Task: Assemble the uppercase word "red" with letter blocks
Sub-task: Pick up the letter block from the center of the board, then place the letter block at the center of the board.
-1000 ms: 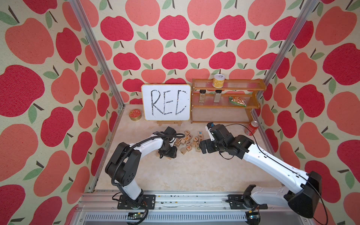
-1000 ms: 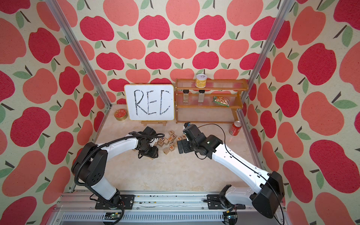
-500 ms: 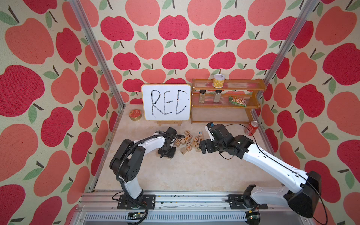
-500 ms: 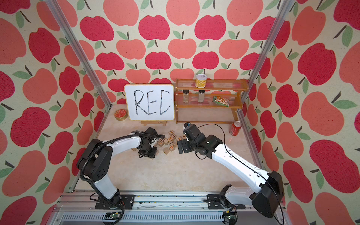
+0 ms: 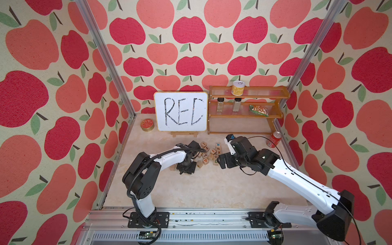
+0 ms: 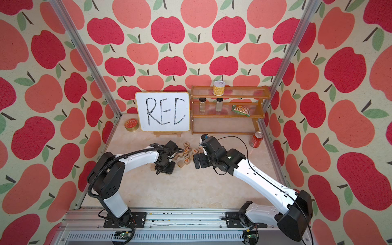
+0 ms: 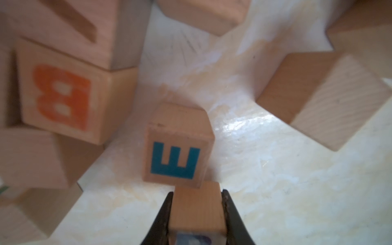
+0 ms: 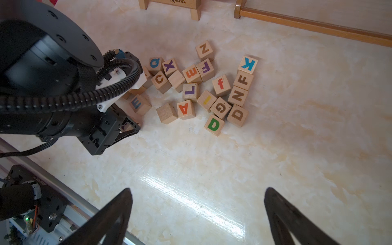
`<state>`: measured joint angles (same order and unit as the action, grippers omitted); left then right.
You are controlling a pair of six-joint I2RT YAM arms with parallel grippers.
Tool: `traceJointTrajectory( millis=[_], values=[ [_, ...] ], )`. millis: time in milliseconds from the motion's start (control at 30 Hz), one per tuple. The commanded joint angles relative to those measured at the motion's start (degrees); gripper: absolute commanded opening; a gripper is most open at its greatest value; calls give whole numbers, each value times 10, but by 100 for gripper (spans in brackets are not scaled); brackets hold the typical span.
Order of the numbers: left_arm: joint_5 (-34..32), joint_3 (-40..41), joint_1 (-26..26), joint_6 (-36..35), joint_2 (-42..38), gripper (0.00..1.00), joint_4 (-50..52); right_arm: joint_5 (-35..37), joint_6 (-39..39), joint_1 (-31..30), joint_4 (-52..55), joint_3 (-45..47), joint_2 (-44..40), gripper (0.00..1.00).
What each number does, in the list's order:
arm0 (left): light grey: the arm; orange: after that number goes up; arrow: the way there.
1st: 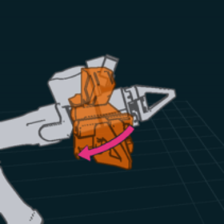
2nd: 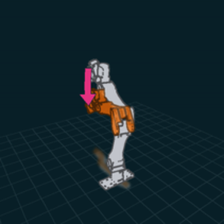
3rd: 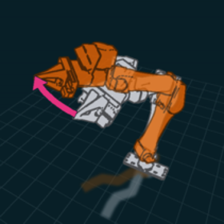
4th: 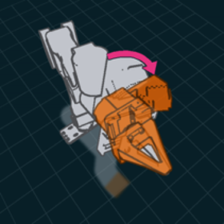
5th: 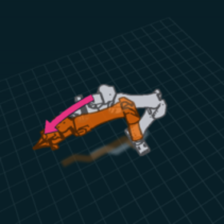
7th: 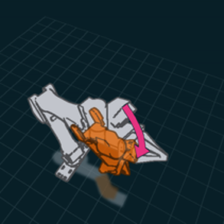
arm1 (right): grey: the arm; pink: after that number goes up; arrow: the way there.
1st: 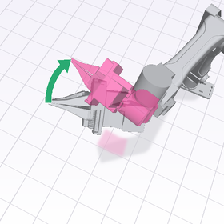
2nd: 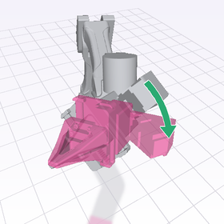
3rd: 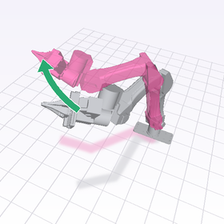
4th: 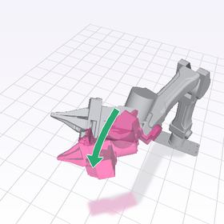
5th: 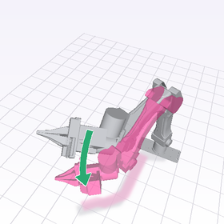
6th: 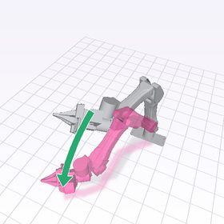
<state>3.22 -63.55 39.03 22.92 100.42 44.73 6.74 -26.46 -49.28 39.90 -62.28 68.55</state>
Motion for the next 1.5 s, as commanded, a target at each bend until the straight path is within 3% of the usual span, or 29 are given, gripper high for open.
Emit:
traceJointTrajectory(
  millis=[0, 867, 1467],
  values=[
    [-21, -13, 18, 62, -14, 0, 33, -17, -6, -16, -8, 14, -17, 99],
    [-48, 30, 180, 242, -38, 0, 22, 76, -129, -219, 3, 126, -143, 99],
    [-54, 18, 209, 267, -5, 0, 28, 92, -149, -246, 6, 158, -178, 99]
  ],
)
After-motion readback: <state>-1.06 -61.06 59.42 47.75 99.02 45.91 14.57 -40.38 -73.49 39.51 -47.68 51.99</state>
